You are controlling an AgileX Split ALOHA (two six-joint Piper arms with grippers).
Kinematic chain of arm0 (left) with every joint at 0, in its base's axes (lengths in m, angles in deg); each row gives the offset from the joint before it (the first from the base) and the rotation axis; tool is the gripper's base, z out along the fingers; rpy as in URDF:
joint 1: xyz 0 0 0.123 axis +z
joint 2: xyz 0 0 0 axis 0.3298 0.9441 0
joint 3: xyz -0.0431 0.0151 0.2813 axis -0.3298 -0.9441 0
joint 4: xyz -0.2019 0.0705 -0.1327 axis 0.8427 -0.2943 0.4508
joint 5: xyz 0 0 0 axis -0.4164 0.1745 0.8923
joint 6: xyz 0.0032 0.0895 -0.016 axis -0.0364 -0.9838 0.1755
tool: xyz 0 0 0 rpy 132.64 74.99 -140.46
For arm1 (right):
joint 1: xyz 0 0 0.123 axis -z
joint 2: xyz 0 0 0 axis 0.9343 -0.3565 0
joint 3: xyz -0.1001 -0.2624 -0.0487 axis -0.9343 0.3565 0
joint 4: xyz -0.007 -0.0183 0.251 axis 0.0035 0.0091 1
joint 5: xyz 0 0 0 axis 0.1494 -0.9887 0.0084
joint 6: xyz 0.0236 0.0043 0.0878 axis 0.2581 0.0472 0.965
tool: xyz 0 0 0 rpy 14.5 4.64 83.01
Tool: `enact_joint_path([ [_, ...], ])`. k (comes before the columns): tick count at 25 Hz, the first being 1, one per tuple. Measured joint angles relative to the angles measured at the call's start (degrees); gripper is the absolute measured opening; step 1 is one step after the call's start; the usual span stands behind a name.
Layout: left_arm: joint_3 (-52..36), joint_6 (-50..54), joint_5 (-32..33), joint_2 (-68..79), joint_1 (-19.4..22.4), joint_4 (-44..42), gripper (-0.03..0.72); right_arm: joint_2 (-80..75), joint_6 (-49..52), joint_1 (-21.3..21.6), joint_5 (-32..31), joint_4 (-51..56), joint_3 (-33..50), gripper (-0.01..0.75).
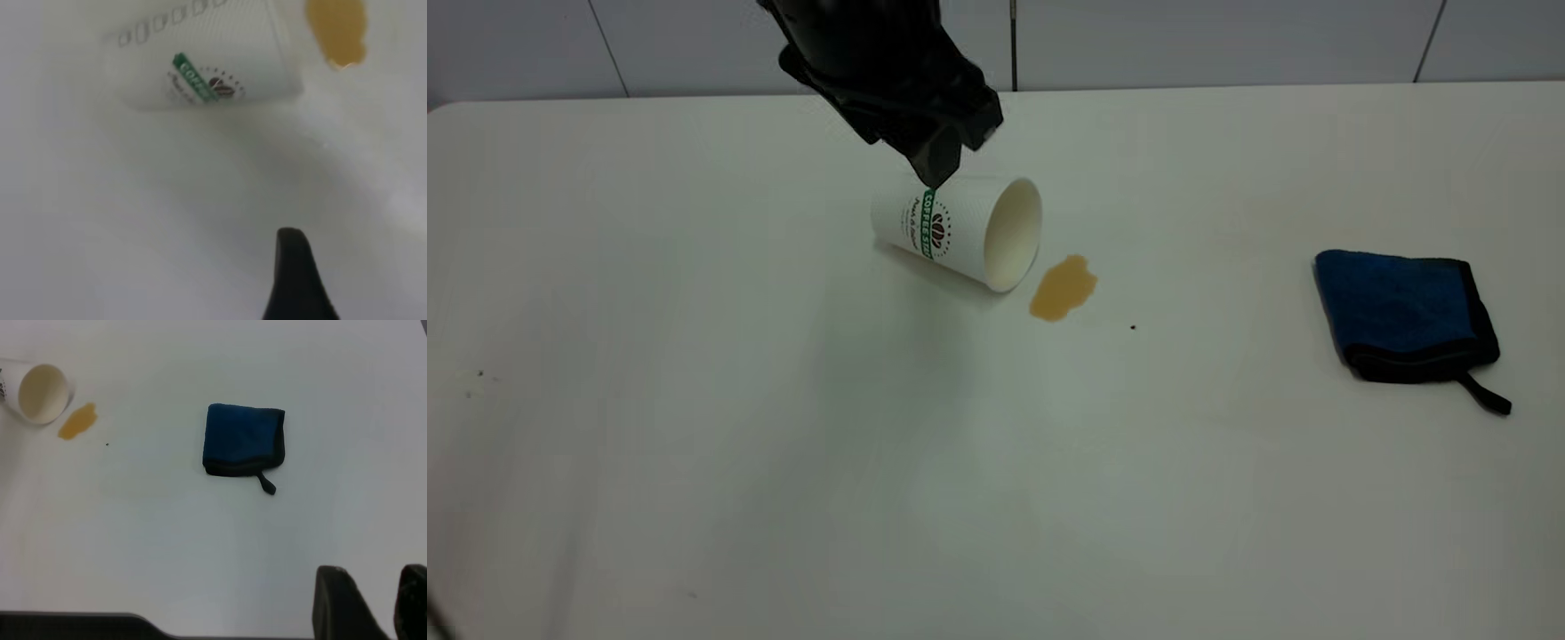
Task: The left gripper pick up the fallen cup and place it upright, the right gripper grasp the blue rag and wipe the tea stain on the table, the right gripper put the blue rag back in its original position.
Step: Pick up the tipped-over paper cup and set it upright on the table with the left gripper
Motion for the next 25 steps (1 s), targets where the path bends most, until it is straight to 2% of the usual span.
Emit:
enact_joint_path([
  [2, 3.22, 10.13, 4.81, 3.55, -3.05, -10.77, 0.513, 0.00, 0.00, 0.00, 0.00, 0.00, 0.00, 0.239],
  [4, 5.69, 17.42, 5.95, 7.09, -6.47, -20.08, 0.510, 0.00, 0.00, 0.00, 0.00, 0.00, 0.00, 0.239],
  [7, 9.61, 26.20, 4.61, 10.88, -9.92, -25.44, 0.510, 0.00, 0.00, 0.00, 0.00, 0.00, 0.00, 0.239],
  [10, 15.43, 29.40, 7.04, 16.17, -12.38, -26.77, 0.501, 0.00, 0.00, 0.00, 0.00, 0.00, 0.00, 0.239],
  [14, 24.34, 31.05, 12.65, 23.64, -12.70, -28.53, 0.480, 0.00, 0.00, 0.00, 0.00, 0.00, 0.00, 0.239],
  [19, 33.10, 31.81, 15.65, 30.91, -12.56, -32.79, 0.473, 0.00, 0.00, 0.00, 0.00, 0.00, 0.00, 0.239],
  [25, 37.22, 33.48, 19.08, 34.32, -12.38, -37.68, 0.471, 0.00, 0.00, 0.00, 0.00, 0.00, 0.00, 0.239],
])
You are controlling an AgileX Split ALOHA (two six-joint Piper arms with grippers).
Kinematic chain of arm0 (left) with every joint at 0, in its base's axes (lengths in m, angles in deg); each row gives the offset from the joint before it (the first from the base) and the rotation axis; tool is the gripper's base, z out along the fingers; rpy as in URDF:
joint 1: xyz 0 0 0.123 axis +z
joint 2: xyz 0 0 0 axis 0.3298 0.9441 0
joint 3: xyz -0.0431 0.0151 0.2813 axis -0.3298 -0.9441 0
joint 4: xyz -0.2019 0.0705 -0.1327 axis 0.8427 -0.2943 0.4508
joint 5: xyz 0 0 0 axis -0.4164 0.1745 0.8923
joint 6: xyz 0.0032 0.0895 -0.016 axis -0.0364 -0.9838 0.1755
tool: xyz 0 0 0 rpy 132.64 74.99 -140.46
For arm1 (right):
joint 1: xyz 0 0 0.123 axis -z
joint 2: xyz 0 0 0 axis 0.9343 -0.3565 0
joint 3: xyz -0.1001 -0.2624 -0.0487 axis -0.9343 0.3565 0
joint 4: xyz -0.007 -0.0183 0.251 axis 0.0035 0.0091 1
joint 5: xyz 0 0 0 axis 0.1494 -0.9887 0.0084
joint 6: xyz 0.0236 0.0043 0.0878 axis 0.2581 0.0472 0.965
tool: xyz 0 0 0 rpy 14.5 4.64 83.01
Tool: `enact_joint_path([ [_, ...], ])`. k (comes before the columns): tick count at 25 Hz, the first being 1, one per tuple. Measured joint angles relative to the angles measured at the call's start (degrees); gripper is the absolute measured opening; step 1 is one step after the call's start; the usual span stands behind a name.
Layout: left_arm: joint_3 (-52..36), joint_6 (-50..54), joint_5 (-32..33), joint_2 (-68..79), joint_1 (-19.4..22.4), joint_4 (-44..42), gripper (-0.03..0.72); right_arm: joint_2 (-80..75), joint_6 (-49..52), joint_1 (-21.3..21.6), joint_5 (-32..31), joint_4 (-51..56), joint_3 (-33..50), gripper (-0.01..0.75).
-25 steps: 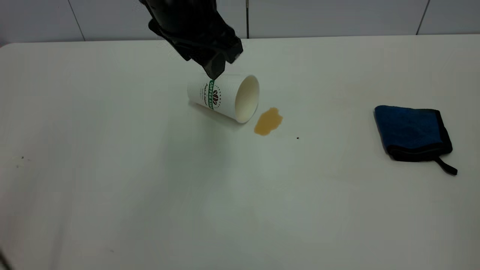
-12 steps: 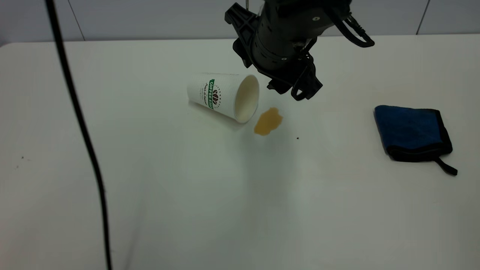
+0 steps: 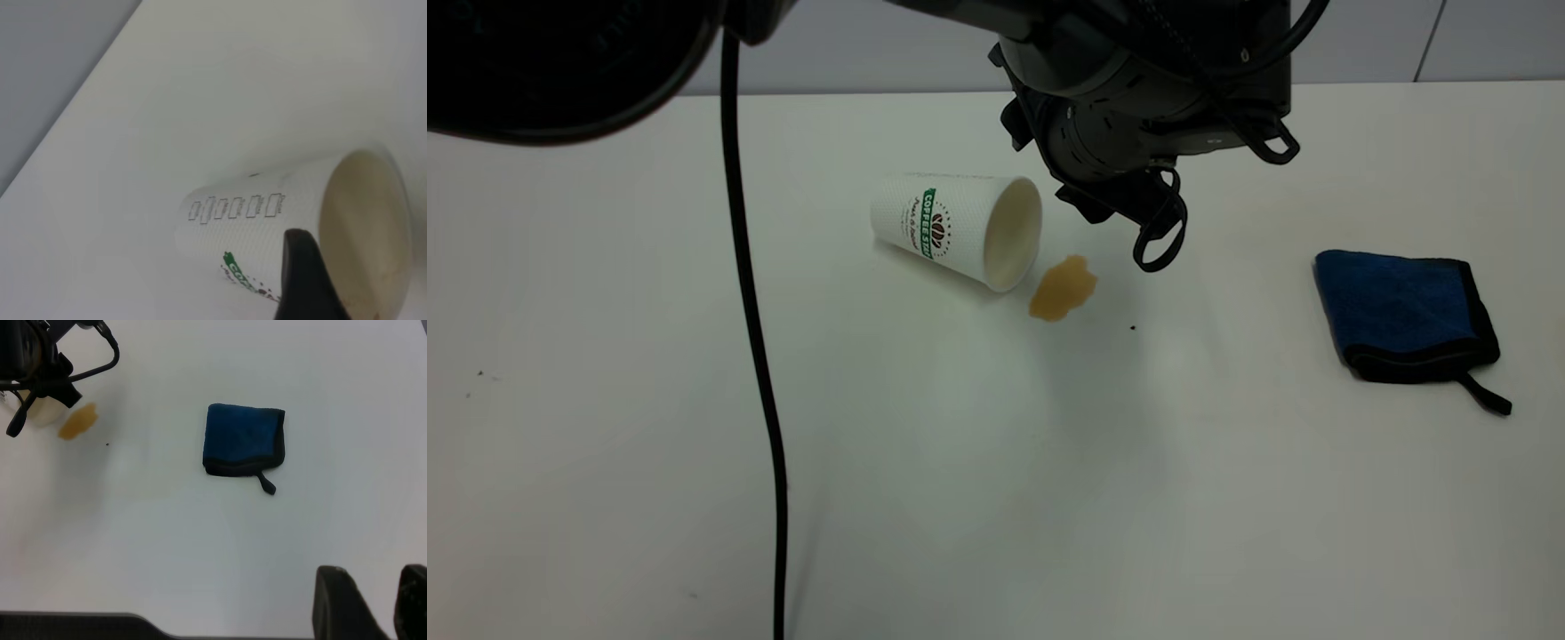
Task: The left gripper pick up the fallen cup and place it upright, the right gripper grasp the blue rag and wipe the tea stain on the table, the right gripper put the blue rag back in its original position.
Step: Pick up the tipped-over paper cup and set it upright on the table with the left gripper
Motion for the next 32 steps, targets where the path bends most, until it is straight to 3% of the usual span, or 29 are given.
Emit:
enact_joint_path([
  [10, 0.24, 3.24, 1.58, 0.29, 4.13, -0.33, 0.471, 0.00, 0.01, 0.00, 0.00, 0.00, 0.00, 0.239],
  [17, 0.25, 1.85, -2.44, 0.40, 4.00, 0.67, 0.471, 0.00, 0.01, 0.00, 0.00, 0.00, 0.00, 0.239],
  [32, 0.78, 1.82, -1.06, 4.85, 4.13, -1.73, 0.471, 0.00, 0.01, 0.00, 0.00, 0.00, 0.00, 0.239],
])
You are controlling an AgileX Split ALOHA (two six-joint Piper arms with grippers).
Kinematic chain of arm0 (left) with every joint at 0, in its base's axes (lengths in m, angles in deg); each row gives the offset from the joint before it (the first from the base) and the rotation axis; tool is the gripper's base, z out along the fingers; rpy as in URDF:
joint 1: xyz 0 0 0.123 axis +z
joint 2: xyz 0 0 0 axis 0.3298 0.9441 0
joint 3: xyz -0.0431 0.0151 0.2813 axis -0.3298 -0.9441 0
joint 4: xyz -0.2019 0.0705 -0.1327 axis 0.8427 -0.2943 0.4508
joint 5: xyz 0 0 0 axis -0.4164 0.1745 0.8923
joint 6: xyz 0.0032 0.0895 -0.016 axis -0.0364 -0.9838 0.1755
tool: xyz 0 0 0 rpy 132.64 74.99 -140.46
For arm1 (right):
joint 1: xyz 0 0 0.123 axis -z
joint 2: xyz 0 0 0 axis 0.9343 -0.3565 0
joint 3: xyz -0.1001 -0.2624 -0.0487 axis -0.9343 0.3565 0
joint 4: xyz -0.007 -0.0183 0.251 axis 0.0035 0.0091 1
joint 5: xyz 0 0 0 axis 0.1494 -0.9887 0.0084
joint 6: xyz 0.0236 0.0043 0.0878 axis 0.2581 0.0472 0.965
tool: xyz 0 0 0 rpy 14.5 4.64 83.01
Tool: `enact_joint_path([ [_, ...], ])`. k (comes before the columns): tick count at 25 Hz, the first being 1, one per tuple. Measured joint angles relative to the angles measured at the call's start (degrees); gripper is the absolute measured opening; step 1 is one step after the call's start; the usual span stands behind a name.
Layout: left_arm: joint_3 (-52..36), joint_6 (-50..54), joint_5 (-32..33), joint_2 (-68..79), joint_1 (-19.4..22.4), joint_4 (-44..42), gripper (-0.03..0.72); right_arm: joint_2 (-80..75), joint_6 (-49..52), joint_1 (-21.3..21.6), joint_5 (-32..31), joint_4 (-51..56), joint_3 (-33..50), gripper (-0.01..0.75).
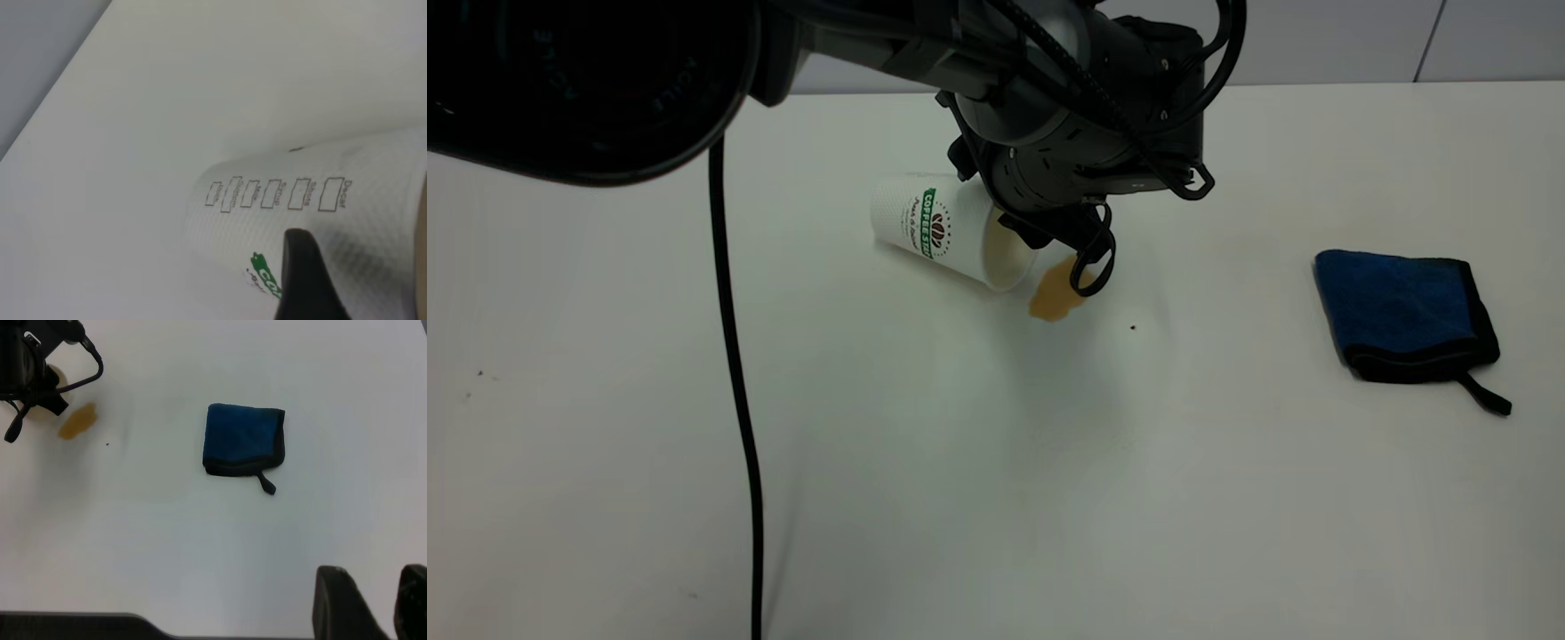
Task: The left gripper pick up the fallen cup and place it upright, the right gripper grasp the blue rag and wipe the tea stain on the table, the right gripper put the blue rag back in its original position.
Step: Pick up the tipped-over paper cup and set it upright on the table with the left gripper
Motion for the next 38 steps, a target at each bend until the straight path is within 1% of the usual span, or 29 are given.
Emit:
enact_joint_path([
  [2, 0.07, 0.02, 0.28, 0.66, 0.32, -0.18, 0.460, 0.00, 0.00, 0.00, 0.00, 0.00, 0.00, 0.239],
  [4, 0.07, 0.02, 1.44, 1.43, 0.60, -0.24, 0.417, 0.00, 0.00, 0.00, 0.00, 0.00, 0.00, 0.239],
  [5, 0.07, 0.02, 2.35, 1.72, 0.66, -0.31, 0.371, 0.00, 0.00, 0.00, 0.00, 0.00, 0.00, 0.239],
  [7, 0.07, 0.02, 4.56, 1.77, 0.78, -1.50, 0.246, 0.00, 0.00, 0.00, 0.00, 0.00, 0.00, 0.239],
  [8, 0.07, 0.02, 5.35, 1.77, 0.78, -2.83, 0.163, 0.00, 0.00, 0.00, 0.00, 0.00, 0.00, 0.239],
  [9, 0.07, 0.02, 6.05, 1.72, 0.84, -4.49, 0.096, 0.00, 0.00, 0.00, 0.00, 0.00, 0.00, 0.239],
  [10, 0.07, 0.07, 6.50, 1.49, 0.89, -5.34, 0.055, 0.00, 0.00, 0.00, 0.00, 0.00, 0.00, 0.239],
  [12, 0.07, -0.04, 6.64, 0.09, 0.94, -5.12, 0.019, 0.00, 0.00, 0.00, 0.00, 0.00, 0.00, 0.239],
  [15, 0.07, -3.26, 7.05, -4.38, 1.48, -1.92, 0.004, 0.00, 0.00, 0.00, 0.00, 0.00, 0.00, 0.239],
  [17, 0.07, -7.19, 7.15, -8.71, 2.94, 2.71, 0.004, 0.00, 0.00, 0.00, 0.00, 0.00, 0.00, 0.239],
  [18, 0.07, -9.26, 7.02, -11.25, 4.32, 6.28, 0.004, 0.00, 0.00, 0.00, 0.00, 0.00, 0.00, 0.239],
  [20, 0.09, -13.91, 6.35, -15.49, 8.40, 14.52, 0.004, 0.00, 0.00, 0.00, 0.00, 0.00, 0.00, 0.239],
  [22, 0.14, -20.53, 5.50, -18.49, 13.15, 25.03, 0.004, 0.00, 0.00, 0.00, 0.00, 0.00, 0.00, 0.239],
  [26, 0.14, -35.28, 5.41, -18.64, 23.31, 44.83, 0.004, 0.00, 0.00, 0.00, 0.00, 0.00, 0.00, 0.239],
  [30, 0.04, -46.75, 2.81, -16.85, 29.15, 59.79, 0.004, 0.00, 0.00, 0.00, 0.00, 0.00, 0.00, 0.239],
  [33, 0.04, -50.34, 1.54, -15.49, 31.30, 62.98, 0.004, 0.00, 0.00, 0.00, 0.00, 0.00, 0.00, 0.239],
  [38, 0.04, -51.59, 1.14, -11.87, 31.88, 63.94, 0.004, 0.00, 0.00, 0.00, 0.00, 0.00, 0.00, 0.239],
])
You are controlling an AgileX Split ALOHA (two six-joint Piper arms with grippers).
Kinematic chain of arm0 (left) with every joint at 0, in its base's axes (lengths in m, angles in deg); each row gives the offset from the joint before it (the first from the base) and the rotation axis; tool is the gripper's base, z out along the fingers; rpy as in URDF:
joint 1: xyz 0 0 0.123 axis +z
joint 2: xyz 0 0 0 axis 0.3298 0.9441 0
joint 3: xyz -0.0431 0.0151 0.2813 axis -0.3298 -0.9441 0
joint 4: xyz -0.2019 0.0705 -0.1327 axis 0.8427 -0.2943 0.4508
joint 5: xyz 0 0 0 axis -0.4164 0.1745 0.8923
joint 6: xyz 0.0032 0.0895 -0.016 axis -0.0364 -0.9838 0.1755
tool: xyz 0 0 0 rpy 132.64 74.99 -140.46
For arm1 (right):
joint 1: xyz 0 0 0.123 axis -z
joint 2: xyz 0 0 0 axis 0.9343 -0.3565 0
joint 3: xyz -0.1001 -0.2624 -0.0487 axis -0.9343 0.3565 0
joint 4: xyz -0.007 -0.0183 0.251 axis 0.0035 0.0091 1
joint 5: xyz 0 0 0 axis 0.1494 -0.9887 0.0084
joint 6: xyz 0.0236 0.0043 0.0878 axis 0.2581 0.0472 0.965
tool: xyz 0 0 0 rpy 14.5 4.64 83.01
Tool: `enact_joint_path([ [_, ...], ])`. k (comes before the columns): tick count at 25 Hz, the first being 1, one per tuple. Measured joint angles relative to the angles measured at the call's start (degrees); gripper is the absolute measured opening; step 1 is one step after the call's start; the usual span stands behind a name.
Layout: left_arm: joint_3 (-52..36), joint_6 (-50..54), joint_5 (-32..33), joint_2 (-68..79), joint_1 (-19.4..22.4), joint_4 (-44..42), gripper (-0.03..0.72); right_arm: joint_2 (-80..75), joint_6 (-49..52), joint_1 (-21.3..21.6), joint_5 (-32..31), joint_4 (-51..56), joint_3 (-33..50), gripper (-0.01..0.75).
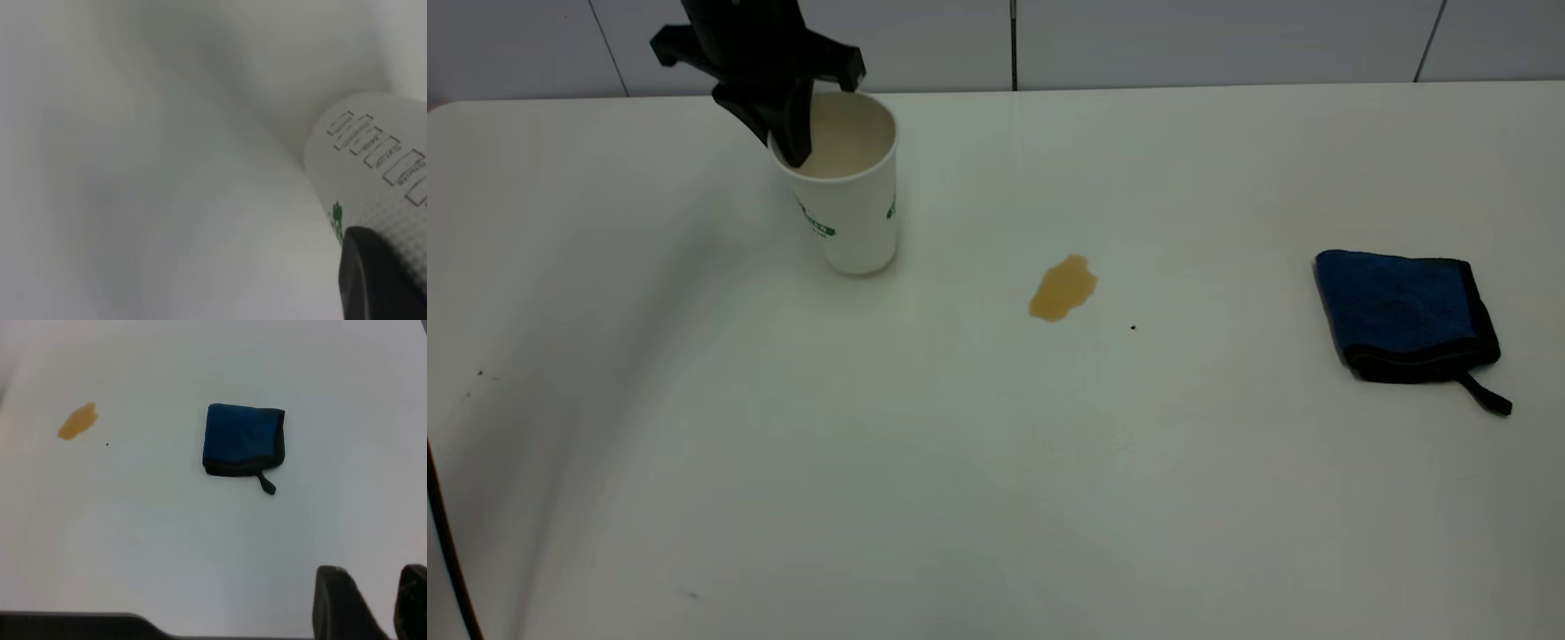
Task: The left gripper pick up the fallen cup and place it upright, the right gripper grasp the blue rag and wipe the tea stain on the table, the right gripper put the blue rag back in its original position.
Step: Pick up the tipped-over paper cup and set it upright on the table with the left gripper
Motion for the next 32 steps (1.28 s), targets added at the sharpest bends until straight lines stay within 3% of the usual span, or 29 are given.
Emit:
enact_joint_path([
  [18, 0.00, -12.41, -3.42, 2.37, -0.06, 12.60, 0.025, 0.00, 0.00, 0.00, 0.00, 0.00, 0.00, 0.239],
  [21, 0.00, -12.84, -3.37, 2.49, -0.06, 12.72, 0.088, 0.00, 0.00, 0.00, 0.00, 0.00, 0.00, 0.239],
  [28, 0.00, -13.01, -3.56, 2.49, -0.06, 12.78, 0.316, 0.00, 0.00, 0.00, 0.00, 0.00, 0.00, 0.239],
  [32, 0.00, -13.01, -4.11, 2.28, -0.06, 12.90, 0.362, 0.00, 0.00, 0.00, 0.00, 0.00, 0.00, 0.239],
])
